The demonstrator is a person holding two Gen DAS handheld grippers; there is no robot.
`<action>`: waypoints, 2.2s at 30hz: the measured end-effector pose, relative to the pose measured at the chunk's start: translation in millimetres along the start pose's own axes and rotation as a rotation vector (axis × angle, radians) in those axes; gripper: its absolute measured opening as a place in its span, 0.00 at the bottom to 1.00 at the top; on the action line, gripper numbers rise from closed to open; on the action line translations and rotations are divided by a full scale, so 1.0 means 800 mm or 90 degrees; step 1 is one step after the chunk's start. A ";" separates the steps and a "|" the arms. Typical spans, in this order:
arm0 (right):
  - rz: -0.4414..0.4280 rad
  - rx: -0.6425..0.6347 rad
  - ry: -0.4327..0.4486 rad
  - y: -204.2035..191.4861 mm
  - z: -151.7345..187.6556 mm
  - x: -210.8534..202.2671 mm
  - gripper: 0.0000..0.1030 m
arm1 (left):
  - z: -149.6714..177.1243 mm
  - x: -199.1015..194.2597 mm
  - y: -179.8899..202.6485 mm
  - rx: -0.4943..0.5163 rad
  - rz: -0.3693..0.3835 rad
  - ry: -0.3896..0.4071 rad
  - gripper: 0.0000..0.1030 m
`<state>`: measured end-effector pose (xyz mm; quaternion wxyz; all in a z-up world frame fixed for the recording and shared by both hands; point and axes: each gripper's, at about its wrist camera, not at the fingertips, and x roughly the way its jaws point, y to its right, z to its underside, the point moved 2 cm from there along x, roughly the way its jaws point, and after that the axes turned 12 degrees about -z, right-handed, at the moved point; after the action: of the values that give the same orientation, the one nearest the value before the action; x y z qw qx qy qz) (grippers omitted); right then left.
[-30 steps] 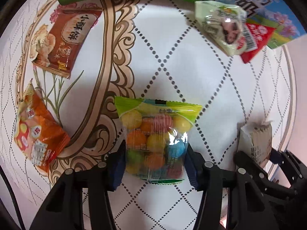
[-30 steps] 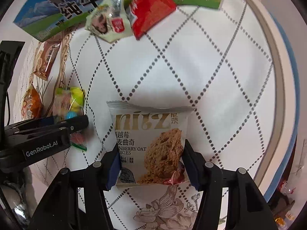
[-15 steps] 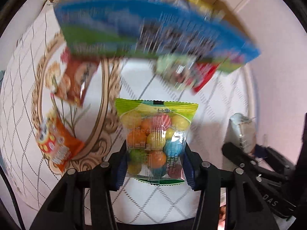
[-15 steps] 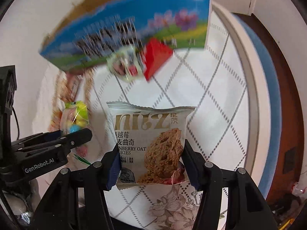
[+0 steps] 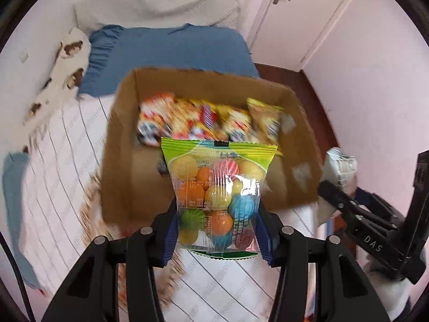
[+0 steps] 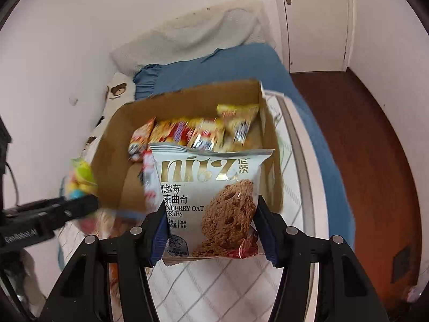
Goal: Organize snacks
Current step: 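Carry both packs into the cardboard box and open both tools, then withdraw both tools from the box back over the bed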
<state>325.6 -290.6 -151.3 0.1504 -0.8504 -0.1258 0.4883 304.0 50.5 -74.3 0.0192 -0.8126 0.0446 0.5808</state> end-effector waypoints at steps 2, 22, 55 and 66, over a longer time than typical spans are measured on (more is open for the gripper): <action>0.015 -0.002 -0.009 0.005 -0.016 0.022 0.59 | -0.018 0.017 -0.008 0.008 -0.036 -0.002 0.46; 0.116 0.025 -0.122 0.041 -0.058 0.138 0.95 | -0.081 0.182 -0.050 -0.016 -0.128 -0.126 0.86; 0.107 -0.025 0.013 -0.009 0.018 0.017 0.96 | 0.021 0.048 -0.015 -0.005 -0.104 0.096 0.86; 0.089 -0.054 0.077 -0.042 0.047 -0.058 0.95 | 0.064 -0.027 -0.007 -0.003 -0.094 0.176 0.86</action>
<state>267.9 -271.4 -120.0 0.0872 -0.8907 -0.0775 0.4393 249.0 61.3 -70.8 0.0537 -0.8858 -0.0141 0.4607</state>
